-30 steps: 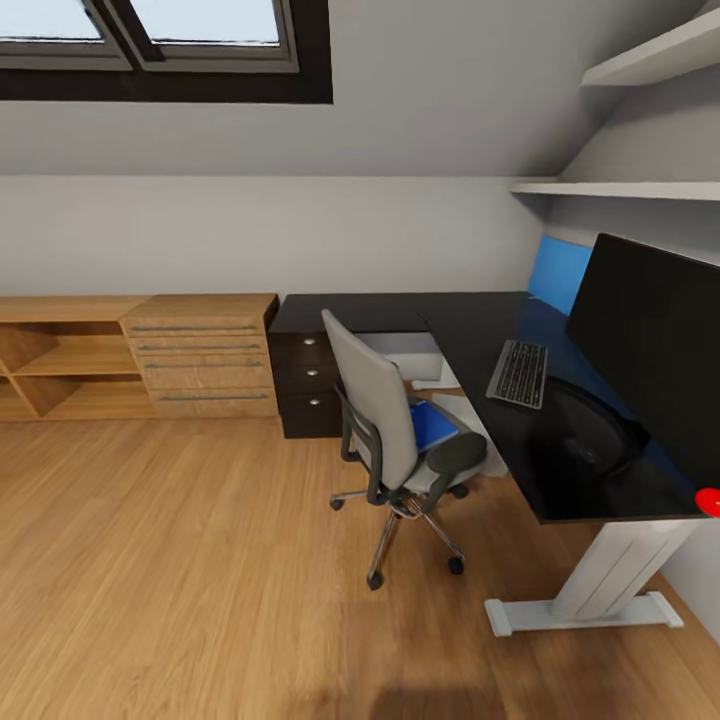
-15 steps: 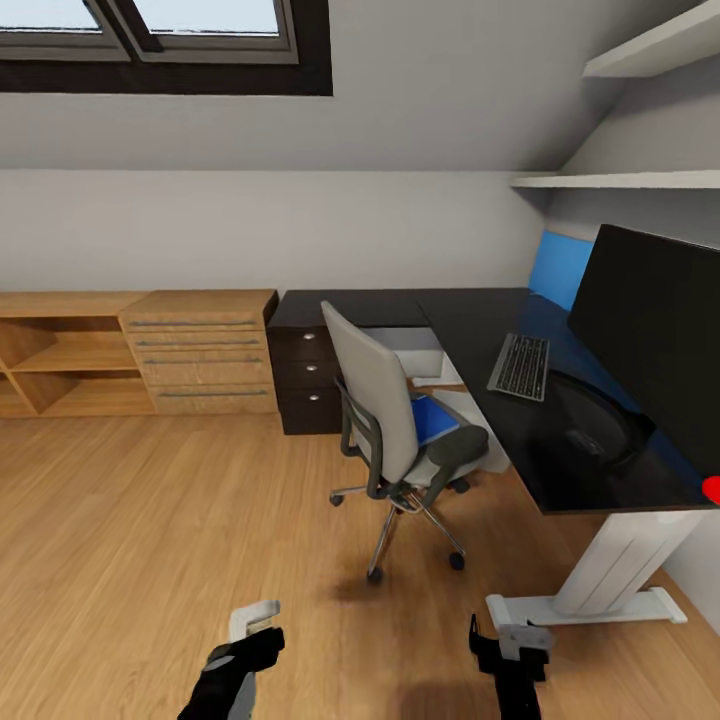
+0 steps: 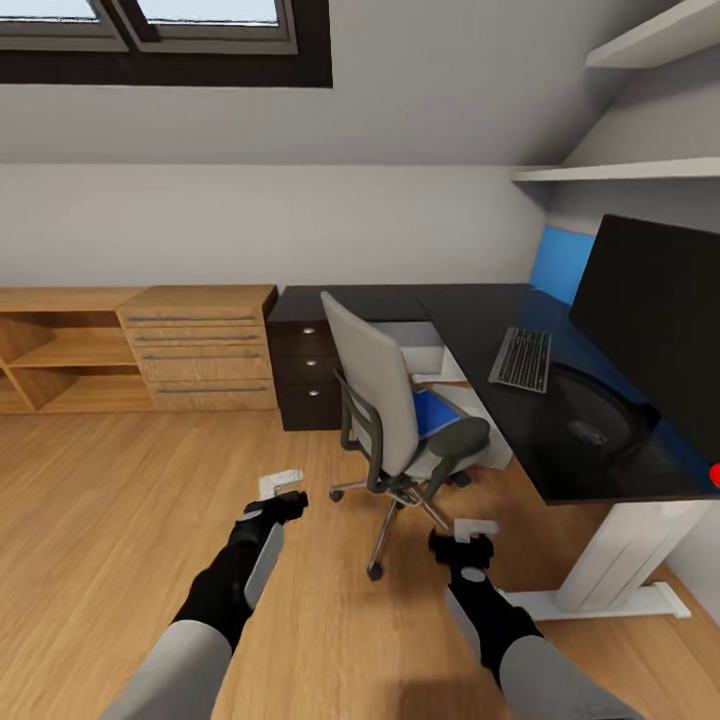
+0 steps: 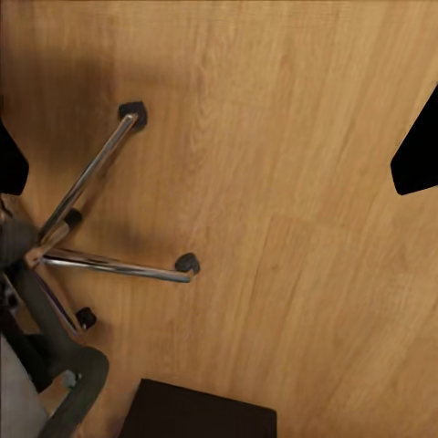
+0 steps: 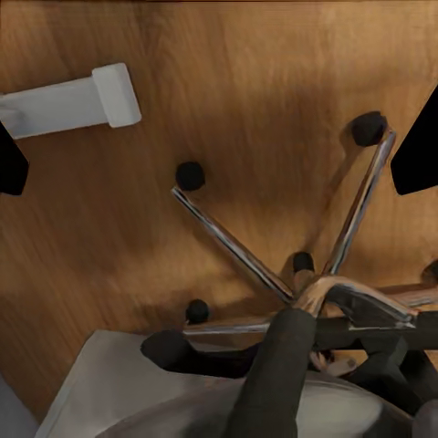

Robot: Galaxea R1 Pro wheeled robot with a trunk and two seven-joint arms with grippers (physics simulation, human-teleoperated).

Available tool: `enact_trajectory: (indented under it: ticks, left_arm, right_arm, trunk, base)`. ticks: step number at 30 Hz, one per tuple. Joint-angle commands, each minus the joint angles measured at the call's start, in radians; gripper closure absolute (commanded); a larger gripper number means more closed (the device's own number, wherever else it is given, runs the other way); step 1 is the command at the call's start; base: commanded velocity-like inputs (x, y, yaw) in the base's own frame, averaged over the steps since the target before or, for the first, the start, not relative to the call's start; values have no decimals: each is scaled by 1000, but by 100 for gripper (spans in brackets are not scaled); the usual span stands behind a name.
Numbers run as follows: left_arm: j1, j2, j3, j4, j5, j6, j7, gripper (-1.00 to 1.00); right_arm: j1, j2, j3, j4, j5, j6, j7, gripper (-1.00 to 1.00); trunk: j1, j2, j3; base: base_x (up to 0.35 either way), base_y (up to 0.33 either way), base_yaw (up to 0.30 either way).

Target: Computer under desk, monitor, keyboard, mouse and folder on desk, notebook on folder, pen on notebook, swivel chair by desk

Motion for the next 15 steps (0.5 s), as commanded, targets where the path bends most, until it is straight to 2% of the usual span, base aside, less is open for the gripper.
enact_trajectory:
  ticks: [1,2,3,5,6,10,15]
  left_arm:
    - [4,0,-2,-19,10,2,7,-100]
    - [17,0,-3,-39,9,3,7,-100]
    - [111,10,-7,-170,7,23,6,-100]
    - [189,16,-9,-286,7,65,6,-100]
    - [264,18,-11,-417,8,158,5,-100]
    - [296,21,-10,-496,10,248,3,-100]
    - [304,22,-9,-510,7,268,7,-100]
  right_arm:
    - [-7,0,3,1,-3,8,-4,-100]
    - [-10,-1,3,2,-8,14,-4,-100]
    - [-15,-4,2,-10,-16,23,-6,-100]
    - [-16,-3,0,-19,-18,26,-7,-100]
    - [-16,-1,0,-25,-20,28,-9,-100]
    - [-15,2,2,-26,-22,27,-8,-100]
    - [-14,4,2,-27,-22,28,-8,-100]
  trunk:
    - [4,-8,-4]
    - [8,-15,-7]
    - [12,-22,-10]
    - [19,-36,-17]
    - [23,-43,-20]
    - [38,-71,-32]
    - [58,-106,-48]
  base:
    - [0,0,0]
    - [0,0,0]
    - [0,0,0]
    - [0,0,0]
    - [0,0,0]
    - [0,0,0]
    - [0,0,0]
